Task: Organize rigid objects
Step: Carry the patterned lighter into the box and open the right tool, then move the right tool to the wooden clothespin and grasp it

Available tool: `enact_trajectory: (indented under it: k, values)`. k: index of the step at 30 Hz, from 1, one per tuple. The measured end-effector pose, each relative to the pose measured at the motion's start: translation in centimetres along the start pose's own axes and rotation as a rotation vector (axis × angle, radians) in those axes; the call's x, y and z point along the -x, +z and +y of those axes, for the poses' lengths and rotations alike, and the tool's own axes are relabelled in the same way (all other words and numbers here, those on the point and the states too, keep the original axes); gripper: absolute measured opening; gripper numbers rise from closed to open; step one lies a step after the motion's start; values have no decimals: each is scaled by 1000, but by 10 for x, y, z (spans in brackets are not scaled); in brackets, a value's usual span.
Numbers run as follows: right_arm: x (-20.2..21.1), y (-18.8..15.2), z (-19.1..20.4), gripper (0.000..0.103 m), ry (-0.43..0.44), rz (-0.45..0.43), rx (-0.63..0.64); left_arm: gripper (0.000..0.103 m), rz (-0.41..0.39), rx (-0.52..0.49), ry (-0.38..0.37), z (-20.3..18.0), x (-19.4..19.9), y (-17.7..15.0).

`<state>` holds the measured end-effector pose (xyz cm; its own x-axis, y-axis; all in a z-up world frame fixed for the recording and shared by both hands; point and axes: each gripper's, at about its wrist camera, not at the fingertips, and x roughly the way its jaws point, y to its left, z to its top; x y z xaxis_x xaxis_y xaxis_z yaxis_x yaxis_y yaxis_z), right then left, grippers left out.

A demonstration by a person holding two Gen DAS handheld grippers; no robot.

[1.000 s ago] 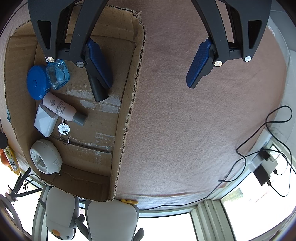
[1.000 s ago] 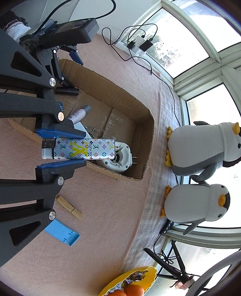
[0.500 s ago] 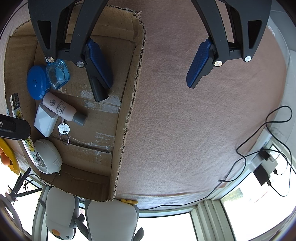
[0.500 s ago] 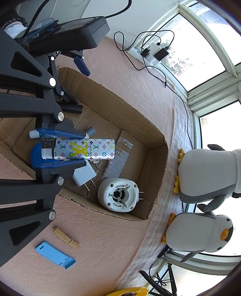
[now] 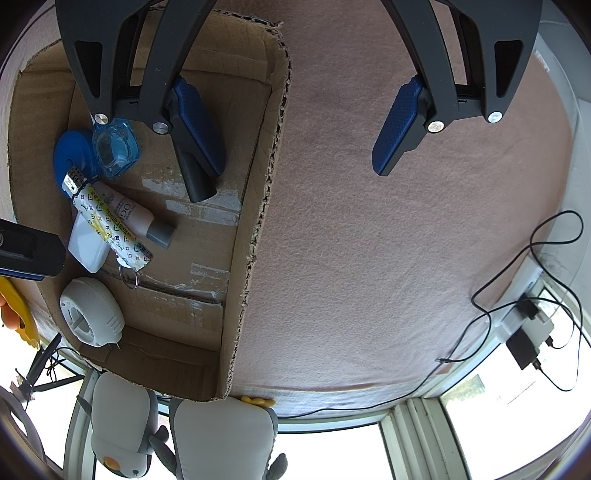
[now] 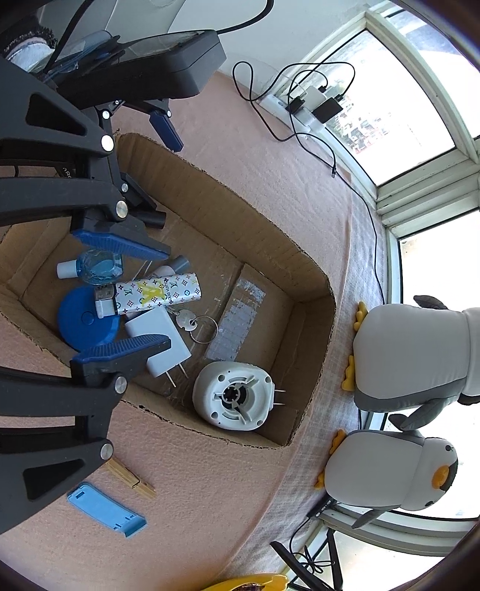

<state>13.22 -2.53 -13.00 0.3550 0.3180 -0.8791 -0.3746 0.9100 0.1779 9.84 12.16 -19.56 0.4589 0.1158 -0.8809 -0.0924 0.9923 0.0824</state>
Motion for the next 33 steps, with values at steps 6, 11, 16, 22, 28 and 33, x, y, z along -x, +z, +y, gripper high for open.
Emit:
enact_trajectory:
  k: [6,11,16,22,28,33]
  values:
    - [5,0,-6,39,6,-8,-21,83,0,0,1,0,0,0]
    - [16,-1,-14,39,24,-30,-48,83,0,0,0,0,0,0]
    - [33,-4,-28,39,36,-63,-91,83,0,0,1,0,0,0]
    - [56,-10,-61,39,30,-101,-176,83,-1,-1,2,0,0,0]
    - [64,-17,-106,39,-6,-103,-294,83,-2,-3,5,1,1,1]
    - [56,-22,-134,39,-24,-74,-365,83,-2,-3,6,1,1,1]
